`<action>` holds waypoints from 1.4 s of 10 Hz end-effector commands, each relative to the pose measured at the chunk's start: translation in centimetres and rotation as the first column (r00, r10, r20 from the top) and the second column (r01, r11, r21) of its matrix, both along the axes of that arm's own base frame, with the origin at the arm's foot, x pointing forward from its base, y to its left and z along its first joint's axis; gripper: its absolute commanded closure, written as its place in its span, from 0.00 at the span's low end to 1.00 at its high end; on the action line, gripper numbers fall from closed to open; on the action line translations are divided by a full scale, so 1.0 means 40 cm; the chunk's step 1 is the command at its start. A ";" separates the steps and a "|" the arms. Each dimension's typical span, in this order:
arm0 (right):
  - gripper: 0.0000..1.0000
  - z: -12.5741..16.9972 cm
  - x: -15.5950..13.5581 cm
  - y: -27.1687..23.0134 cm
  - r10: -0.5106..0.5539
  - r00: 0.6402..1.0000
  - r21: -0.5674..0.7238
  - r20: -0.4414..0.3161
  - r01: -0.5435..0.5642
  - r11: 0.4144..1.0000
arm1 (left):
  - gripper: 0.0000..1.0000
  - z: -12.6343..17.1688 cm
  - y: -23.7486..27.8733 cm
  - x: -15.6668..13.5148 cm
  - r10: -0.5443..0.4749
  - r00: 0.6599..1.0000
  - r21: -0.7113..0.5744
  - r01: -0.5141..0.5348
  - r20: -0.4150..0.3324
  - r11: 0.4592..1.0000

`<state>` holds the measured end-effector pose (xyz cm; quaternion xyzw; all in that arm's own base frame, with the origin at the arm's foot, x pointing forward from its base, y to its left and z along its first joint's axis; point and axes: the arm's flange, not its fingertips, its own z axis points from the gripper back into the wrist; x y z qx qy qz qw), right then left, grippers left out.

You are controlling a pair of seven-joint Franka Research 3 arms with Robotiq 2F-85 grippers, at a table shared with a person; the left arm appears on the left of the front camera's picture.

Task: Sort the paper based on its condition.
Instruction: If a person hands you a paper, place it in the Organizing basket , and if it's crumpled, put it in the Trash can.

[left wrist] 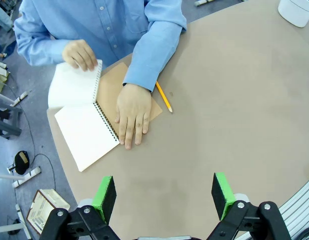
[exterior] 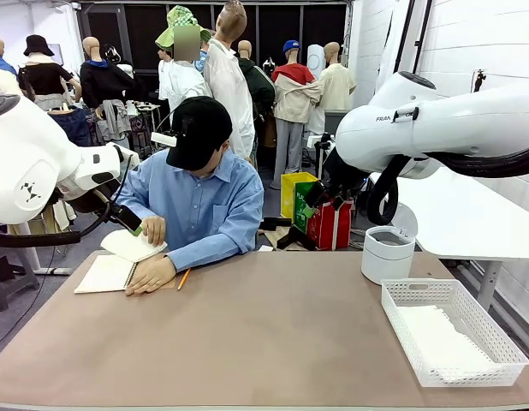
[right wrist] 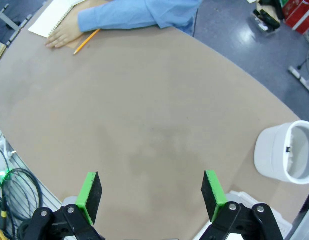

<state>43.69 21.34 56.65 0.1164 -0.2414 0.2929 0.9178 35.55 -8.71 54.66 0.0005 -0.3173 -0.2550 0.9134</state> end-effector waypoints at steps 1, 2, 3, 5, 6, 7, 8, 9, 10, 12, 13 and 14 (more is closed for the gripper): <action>0.00 0.002 0.004 -0.002 -0.004 1.000 0.001 -0.003 0.004 1.000 | 0.00 0.001 0.003 0.001 0.002 1.000 -0.002 -0.002 0.000 1.000; 0.00 0.002 0.004 -0.002 -0.004 1.000 0.001 -0.003 0.004 1.000 | 0.00 0.001 0.003 0.001 0.002 1.000 -0.002 -0.002 0.000 1.000; 0.00 0.002 0.004 -0.002 -0.004 1.000 0.001 -0.003 0.004 1.000 | 0.00 0.001 0.003 0.001 0.002 1.000 -0.002 -0.002 0.000 1.000; 0.00 0.002 0.004 -0.002 -0.004 1.000 0.001 -0.003 0.004 1.000 | 0.00 0.001 0.003 0.001 0.002 1.000 -0.002 -0.002 0.000 1.000; 0.00 0.002 0.004 -0.002 -0.004 1.000 0.001 -0.003 0.004 1.000 | 0.00 0.001 0.003 0.001 0.002 1.000 -0.002 -0.002 0.000 1.000; 0.00 0.002 0.004 -0.002 -0.004 1.000 0.001 -0.003 0.004 1.000 | 0.00 0.001 0.003 0.001 0.002 1.000 -0.002 -0.002 0.000 1.000; 0.00 0.002 0.004 -0.002 -0.004 1.000 0.001 -0.003 0.004 1.000 | 0.00 0.001 0.003 0.001 0.002 1.000 -0.002 -0.002 0.000 1.000; 0.00 0.002 0.004 -0.002 -0.004 1.000 0.001 -0.003 0.004 1.000 | 0.00 0.001 0.003 0.001 0.002 1.000 -0.002 -0.002 0.000 1.000; 0.00 0.002 0.004 -0.002 -0.004 1.000 0.001 -0.003 0.004 1.000 | 0.00 0.001 0.003 0.001 0.002 1.000 -0.002 -0.002 0.000 1.000; 0.00 0.002 0.004 -0.002 -0.004 1.000 0.001 -0.003 0.004 1.000 | 0.00 0.001 0.003 0.001 0.002 1.000 -0.002 -0.002 0.000 1.000; 0.00 0.002 0.004 -0.002 -0.004 1.000 0.001 -0.003 0.004 1.000 | 0.00 0.001 0.003 0.001 0.002 1.000 -0.002 -0.002 0.000 1.000; 0.00 0.002 0.004 -0.002 -0.004 1.000 0.001 -0.003 0.004 1.000 | 0.00 0.001 0.003 0.001 0.002 1.000 -0.002 -0.002 0.000 1.000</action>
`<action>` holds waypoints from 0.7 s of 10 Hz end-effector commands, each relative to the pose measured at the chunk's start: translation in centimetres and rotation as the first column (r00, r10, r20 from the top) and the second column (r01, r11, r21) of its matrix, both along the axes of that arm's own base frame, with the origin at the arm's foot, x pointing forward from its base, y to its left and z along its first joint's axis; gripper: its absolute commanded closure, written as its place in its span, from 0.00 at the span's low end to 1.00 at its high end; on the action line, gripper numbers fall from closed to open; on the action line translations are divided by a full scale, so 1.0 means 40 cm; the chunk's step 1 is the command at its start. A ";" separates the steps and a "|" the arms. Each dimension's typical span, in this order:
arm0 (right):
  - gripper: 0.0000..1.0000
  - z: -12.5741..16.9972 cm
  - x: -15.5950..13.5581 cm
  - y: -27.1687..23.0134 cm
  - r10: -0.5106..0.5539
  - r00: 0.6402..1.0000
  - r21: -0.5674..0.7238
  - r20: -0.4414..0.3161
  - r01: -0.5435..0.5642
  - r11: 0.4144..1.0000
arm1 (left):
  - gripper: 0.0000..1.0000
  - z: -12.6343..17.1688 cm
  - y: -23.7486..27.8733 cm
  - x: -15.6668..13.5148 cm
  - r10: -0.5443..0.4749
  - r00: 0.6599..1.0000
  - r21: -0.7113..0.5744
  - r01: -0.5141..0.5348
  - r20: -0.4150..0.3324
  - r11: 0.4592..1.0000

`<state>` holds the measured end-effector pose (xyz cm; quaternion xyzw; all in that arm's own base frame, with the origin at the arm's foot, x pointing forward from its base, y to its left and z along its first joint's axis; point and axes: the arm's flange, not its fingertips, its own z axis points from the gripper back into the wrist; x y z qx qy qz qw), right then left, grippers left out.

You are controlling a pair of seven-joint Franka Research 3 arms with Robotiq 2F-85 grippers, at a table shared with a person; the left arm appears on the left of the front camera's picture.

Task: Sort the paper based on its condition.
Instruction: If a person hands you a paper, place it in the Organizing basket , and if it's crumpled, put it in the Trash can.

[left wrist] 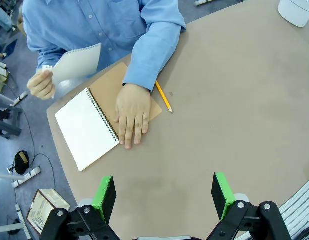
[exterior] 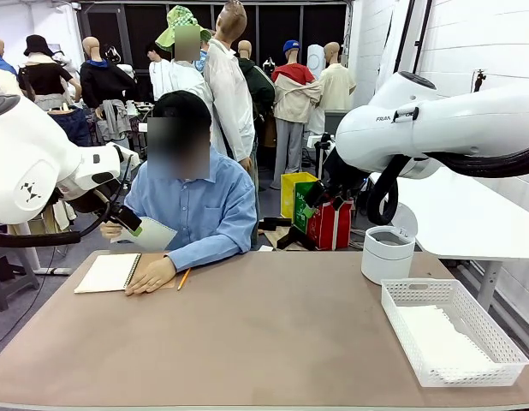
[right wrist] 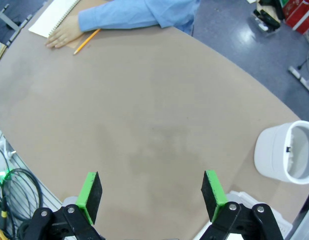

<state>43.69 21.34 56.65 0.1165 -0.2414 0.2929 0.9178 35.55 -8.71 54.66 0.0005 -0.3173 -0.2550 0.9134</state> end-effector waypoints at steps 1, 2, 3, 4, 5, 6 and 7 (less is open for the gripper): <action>0.00 0.002 0.004 -0.002 -0.004 1.000 0.001 -0.003 0.004 1.000 | 0.00 0.001 0.003 0.001 0.002 1.000 -0.002 -0.002 0.000 1.000; 0.00 0.002 0.004 -0.002 -0.004 1.000 0.001 -0.003 0.004 1.000 | 0.00 0.001 0.003 0.001 0.002 1.000 -0.002 -0.002 0.000 1.000; 0.00 0.002 0.004 -0.002 -0.004 1.000 0.001 -0.003 0.004 1.000 | 0.00 0.001 0.003 0.001 0.002 1.000 -0.002 -0.002 0.000 1.000; 0.00 0.002 0.004 -0.002 -0.004 1.000 0.001 -0.003 0.004 1.000 | 0.00 0.001 0.003 0.001 0.002 1.000 -0.002 -0.002 0.000 1.000; 0.00 0.002 0.004 -0.002 -0.004 1.000 0.001 -0.003 0.004 1.000 | 0.00 0.001 0.003 0.001 0.002 1.000 -0.002 -0.002 0.000 1.000; 0.00 0.002 0.004 -0.002 -0.004 1.000 0.001 -0.003 0.004 1.000 | 0.00 0.001 0.003 0.001 0.002 1.000 -0.002 -0.002 0.000 1.000; 0.00 0.002 0.004 -0.002 -0.004 1.000 0.001 -0.003 0.004 1.000 | 0.00 0.001 0.003 0.001 0.002 1.000 -0.002 -0.002 0.000 1.000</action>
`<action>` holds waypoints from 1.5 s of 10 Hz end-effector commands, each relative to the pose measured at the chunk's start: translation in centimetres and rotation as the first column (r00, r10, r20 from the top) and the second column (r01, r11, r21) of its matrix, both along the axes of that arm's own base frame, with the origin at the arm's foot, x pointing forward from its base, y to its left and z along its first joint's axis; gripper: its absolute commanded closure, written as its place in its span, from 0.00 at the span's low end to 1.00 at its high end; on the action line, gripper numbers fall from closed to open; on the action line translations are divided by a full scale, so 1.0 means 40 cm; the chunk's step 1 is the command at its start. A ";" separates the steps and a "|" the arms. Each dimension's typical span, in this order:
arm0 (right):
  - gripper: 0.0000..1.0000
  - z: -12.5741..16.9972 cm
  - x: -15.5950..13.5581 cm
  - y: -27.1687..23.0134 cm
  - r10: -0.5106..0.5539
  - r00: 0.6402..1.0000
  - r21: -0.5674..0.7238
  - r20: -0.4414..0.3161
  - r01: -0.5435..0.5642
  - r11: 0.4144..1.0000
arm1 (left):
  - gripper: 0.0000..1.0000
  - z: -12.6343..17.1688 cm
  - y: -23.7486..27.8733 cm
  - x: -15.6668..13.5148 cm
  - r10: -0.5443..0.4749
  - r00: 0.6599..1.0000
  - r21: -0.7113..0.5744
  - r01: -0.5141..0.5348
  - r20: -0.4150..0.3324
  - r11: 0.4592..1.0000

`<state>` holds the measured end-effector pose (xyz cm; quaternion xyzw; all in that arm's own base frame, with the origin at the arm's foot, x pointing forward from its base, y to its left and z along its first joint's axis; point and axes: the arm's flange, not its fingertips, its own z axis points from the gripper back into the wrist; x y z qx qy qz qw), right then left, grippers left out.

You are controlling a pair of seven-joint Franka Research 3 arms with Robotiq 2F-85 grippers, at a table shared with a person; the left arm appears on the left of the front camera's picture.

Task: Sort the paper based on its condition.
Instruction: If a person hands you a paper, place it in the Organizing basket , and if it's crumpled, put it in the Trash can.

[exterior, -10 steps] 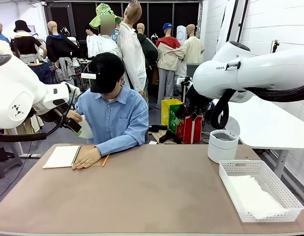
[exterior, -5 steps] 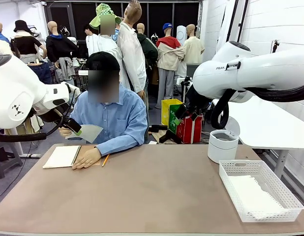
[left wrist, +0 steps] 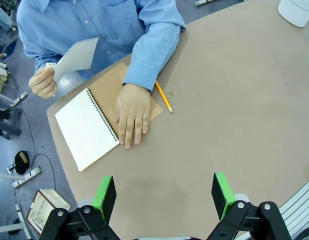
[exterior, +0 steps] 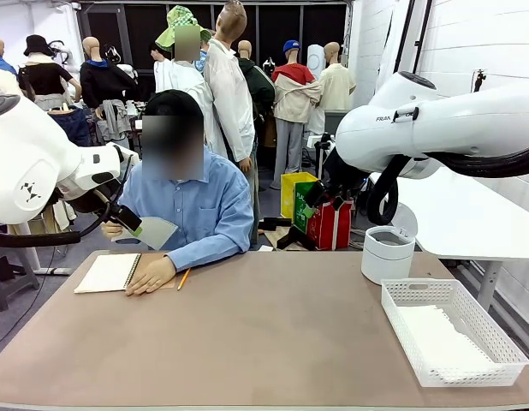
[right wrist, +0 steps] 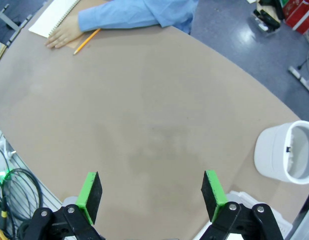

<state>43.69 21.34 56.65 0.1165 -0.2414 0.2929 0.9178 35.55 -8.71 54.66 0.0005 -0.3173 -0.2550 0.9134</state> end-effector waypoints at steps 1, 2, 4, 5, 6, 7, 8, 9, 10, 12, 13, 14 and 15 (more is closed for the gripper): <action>0.00 0.002 0.004 -0.002 -0.004 1.000 0.001 -0.003 0.004 1.000 | 0.00 0.001 0.003 0.001 0.002 1.000 -0.002 -0.002 0.000 1.000; 0.00 0.002 0.004 -0.002 -0.004 1.000 0.001 -0.003 0.004 1.000 | 0.00 0.001 0.003 0.001 0.002 1.000 -0.002 -0.002 0.000 1.000; 0.00 0.002 0.004 -0.002 -0.004 1.000 0.001 -0.003 0.004 1.000 | 0.00 0.001 0.003 0.001 0.002 1.000 -0.002 -0.002 0.000 1.000; 0.00 0.002 0.004 -0.002 -0.004 1.000 0.001 -0.003 0.004 1.000 | 0.00 0.001 0.003 0.001 0.002 1.000 -0.002 -0.002 0.000 1.000; 0.00 0.002 0.004 -0.002 -0.004 1.000 0.001 -0.003 0.004 1.000 | 0.00 0.001 0.003 0.001 0.002 1.000 -0.002 -0.002 0.000 1.000; 0.00 0.002 0.004 -0.002 -0.004 1.000 0.001 -0.003 0.004 1.000 | 0.00 0.001 0.003 0.001 0.002 1.000 -0.002 -0.002 0.000 1.000; 0.00 0.002 0.004 -0.002 -0.004 1.000 0.001 -0.003 0.004 1.000 | 0.00 0.001 0.003 0.001 0.002 1.000 -0.002 -0.002 0.000 1.000; 0.00 0.002 0.004 -0.002 -0.004 1.000 0.001 -0.003 0.004 1.000 | 0.00 0.001 0.003 0.001 0.002 1.000 -0.002 -0.002 0.000 1.000; 0.00 0.002 0.004 -0.002 -0.004 1.000 0.001 -0.003 0.004 1.000 | 0.00 0.001 0.003 0.001 0.002 1.000 -0.002 -0.002 0.000 1.000; 0.00 0.002 0.004 -0.002 -0.004 1.000 0.001 -0.003 0.004 1.000 | 0.00 0.001 0.003 0.001 0.002 1.000 -0.002 -0.002 0.000 1.000; 0.00 0.002 0.004 -0.002 -0.004 1.000 0.001 -0.003 0.004 1.000 | 0.00 0.001 0.003 0.001 0.002 1.000 -0.002 -0.002 0.000 1.000; 0.00 0.002 0.004 -0.002 -0.004 1.000 0.001 -0.003 0.004 1.000 | 0.00 0.001 0.003 0.001 0.002 1.000 -0.002 -0.002 0.000 1.000; 0.00 0.002 0.004 -0.002 -0.004 1.000 0.001 -0.003 0.004 1.000 | 0.00 0.001 0.003 0.001 0.002 1.000 -0.002 -0.002 0.000 1.000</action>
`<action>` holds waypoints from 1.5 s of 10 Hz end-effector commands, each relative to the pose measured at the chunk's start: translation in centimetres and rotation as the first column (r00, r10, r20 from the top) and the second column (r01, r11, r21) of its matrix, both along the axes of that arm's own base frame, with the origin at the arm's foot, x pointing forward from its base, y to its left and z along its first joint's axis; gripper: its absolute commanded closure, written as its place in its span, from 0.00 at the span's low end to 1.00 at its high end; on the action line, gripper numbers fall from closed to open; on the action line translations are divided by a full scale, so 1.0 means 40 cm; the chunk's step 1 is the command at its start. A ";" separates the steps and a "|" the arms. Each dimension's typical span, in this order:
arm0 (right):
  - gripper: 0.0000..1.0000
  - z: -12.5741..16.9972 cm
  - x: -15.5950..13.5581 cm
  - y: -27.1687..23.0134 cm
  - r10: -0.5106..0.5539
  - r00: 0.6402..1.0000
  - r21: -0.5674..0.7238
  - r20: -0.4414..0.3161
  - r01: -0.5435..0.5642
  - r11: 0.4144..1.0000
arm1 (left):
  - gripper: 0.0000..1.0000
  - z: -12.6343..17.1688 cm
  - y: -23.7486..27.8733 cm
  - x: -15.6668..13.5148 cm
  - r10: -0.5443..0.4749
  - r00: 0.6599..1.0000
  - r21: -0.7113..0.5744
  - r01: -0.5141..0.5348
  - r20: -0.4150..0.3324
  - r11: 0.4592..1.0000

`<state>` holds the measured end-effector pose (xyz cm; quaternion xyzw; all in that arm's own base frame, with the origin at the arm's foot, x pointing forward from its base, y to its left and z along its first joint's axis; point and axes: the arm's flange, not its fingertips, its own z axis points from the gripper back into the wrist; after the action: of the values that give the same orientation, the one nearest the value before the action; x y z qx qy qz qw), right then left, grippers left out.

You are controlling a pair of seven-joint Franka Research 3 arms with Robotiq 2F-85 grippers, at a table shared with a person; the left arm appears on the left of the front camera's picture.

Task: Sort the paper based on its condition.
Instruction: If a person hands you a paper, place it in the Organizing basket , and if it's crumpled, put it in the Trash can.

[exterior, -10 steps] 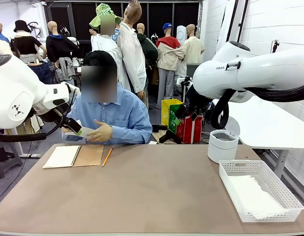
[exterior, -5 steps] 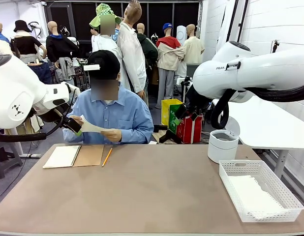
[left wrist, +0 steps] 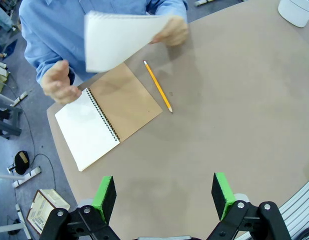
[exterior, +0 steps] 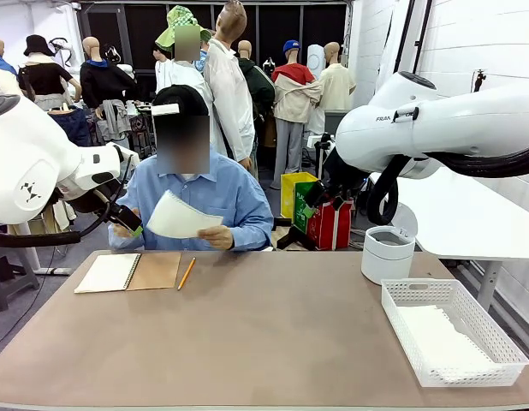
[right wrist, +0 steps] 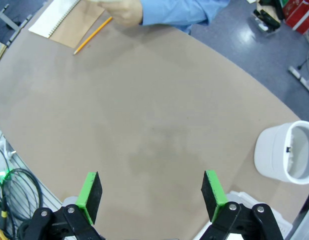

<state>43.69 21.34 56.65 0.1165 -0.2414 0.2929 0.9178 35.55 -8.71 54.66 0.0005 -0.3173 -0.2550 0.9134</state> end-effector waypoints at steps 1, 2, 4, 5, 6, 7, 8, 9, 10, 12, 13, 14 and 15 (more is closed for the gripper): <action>0.00 0.002 0.004 -0.002 -0.004 1.000 0.001 -0.003 0.004 1.000 | 0.00 0.001 0.003 0.001 0.002 1.000 -0.002 -0.002 0.000 1.000; 0.00 0.002 0.004 -0.002 -0.004 1.000 0.001 -0.003 0.004 1.000 | 0.00 0.001 0.003 0.001 0.002 1.000 -0.002 -0.002 0.000 1.000; 0.00 0.002 0.004 -0.002 -0.004 1.000 0.001 -0.003 0.004 1.000 | 0.00 0.001 0.003 0.001 0.002 1.000 -0.002 -0.002 0.000 1.000; 0.00 0.002 0.004 -0.002 -0.004 1.000 0.001 -0.003 0.004 1.000 | 0.00 0.001 0.003 0.001 0.002 1.000 -0.002 -0.002 0.000 1.000; 0.00 0.002 0.004 -0.002 -0.004 1.000 0.001 -0.003 0.004 1.000 | 0.00 0.001 0.003 0.001 0.002 1.000 -0.002 -0.002 0.000 1.000; 0.00 0.002 0.004 -0.002 -0.004 1.000 0.001 -0.003 0.004 1.000 | 0.00 0.001 0.003 0.001 0.002 1.000 -0.002 -0.002 0.000 1.000; 0.00 0.002 0.004 -0.002 -0.004 1.000 0.001 -0.003 0.004 1.000 | 0.00 0.001 0.003 0.001 0.002 1.000 -0.002 -0.002 0.000 1.000; 0.00 0.002 0.004 -0.002 -0.004 1.000 0.001 -0.003 0.004 1.000 | 0.00 0.001 0.003 0.001 0.002 1.000 -0.002 -0.002 0.000 1.000; 0.00 0.000 0.000 0.000 0.000 1.000 0.000 0.000 0.000 1.000 | 0.00 0.001 0.003 0.001 0.002 1.000 -0.002 -0.002 0.000 1.000; 0.00 -0.019 0.010 0.000 -0.133 0.985 -0.007 -0.108 0.133 0.991 | 0.00 0.001 0.003 0.001 0.002 1.000 -0.002 -0.002 0.000 1.000; 0.00 -0.028 0.016 -0.001 -0.189 0.969 -0.005 -0.158 0.191 0.982 | 0.00 0.001 0.003 0.001 0.002 1.000 -0.002 -0.002 0.000 1.000; 0.00 -0.039 0.022 -0.001 -0.263 0.941 0.003 -0.214 0.270 0.963 | 0.00 0.001 0.003 0.001 0.002 1.000 -0.002 -0.002 0.000 1.000; 0.00 -0.056 0.026 0.004 -0.317 0.893 0.001 -0.318 0.335 0.942 | 0.00 0.001 0.003 0.001 0.002 1.000 -0.002 -0.002 0.000 1.000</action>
<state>44.19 20.51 53.93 0.1309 -0.1519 0.1531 0.9677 35.55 -8.71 54.66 0.0005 -0.3174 -0.2550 0.9134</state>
